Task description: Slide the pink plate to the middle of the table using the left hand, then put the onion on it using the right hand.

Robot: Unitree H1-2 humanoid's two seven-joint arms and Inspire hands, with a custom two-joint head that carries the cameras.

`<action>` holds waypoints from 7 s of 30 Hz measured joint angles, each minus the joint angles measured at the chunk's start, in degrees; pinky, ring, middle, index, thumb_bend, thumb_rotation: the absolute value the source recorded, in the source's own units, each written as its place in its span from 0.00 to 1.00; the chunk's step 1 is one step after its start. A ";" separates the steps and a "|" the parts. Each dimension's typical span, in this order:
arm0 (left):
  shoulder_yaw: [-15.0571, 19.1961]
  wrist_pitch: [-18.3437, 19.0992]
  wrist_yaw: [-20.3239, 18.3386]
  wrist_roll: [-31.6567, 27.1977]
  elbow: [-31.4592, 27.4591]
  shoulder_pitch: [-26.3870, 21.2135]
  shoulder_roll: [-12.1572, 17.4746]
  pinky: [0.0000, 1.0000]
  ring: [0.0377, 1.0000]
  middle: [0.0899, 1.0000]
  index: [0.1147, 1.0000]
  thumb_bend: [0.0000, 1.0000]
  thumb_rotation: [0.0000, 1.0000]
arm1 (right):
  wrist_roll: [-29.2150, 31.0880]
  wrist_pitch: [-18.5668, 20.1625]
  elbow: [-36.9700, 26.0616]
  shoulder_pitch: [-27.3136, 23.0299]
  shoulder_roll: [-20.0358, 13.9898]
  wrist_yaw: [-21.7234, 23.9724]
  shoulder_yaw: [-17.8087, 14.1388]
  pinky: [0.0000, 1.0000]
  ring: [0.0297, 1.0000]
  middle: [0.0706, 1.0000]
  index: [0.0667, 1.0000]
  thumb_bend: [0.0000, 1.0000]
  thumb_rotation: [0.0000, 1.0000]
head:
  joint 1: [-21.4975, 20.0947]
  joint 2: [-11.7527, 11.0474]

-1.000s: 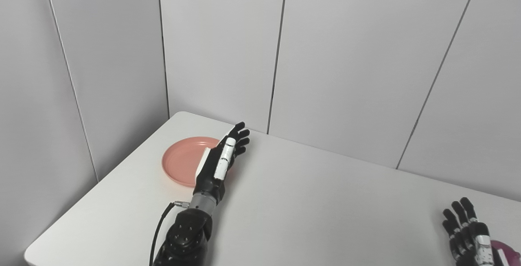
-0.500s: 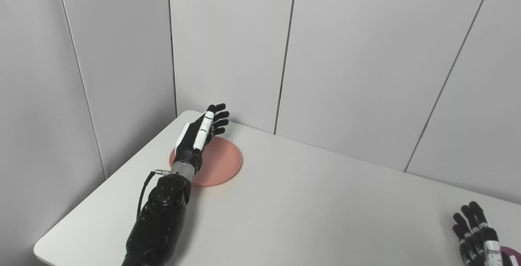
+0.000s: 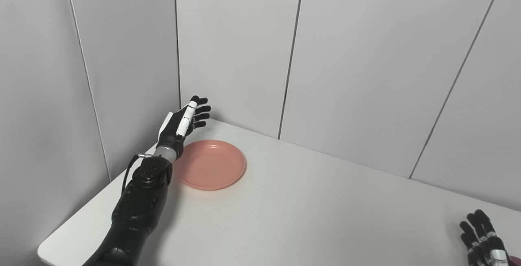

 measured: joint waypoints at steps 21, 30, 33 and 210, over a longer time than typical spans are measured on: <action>-0.19 -5.11 -2.36 0.71 13.40 -4.52 4.40 0.82 0.81 0.78 0.76 0.50 1.00 | 0.02 -0.01 0.05 -0.04 0.17 -0.03 -0.11 1.00 0.95 0.94 0.94 0.54 0.79 | 0.00 -0.18; -1.60 -6.60 -1.50 1.69 17.42 -4.83 5.32 0.84 0.82 0.80 0.78 0.53 1.00 | 0.02 -0.05 0.06 -0.03 0.22 -0.03 -0.23 0.99 0.94 0.93 0.93 0.56 0.78 | 0.00 0.00; -2.00 -6.75 -0.78 2.48 17.42 -4.82 5.32 0.83 0.82 0.80 0.78 0.53 1.00 | 0.02 -0.05 0.06 -0.03 0.23 -0.03 -0.24 1.00 0.94 0.93 0.93 0.55 0.78 | 0.00 0.09; -13.59 2.69 9.45 8.34 -15.45 13.68 -33.60 0.93 0.92 0.91 0.90 0.48 1.00 | -8.74 12.54 -15.81 7.43 11.60 -13.75 5.90 0.93 0.88 0.88 0.88 0.52 0.67 | -24.26 11.87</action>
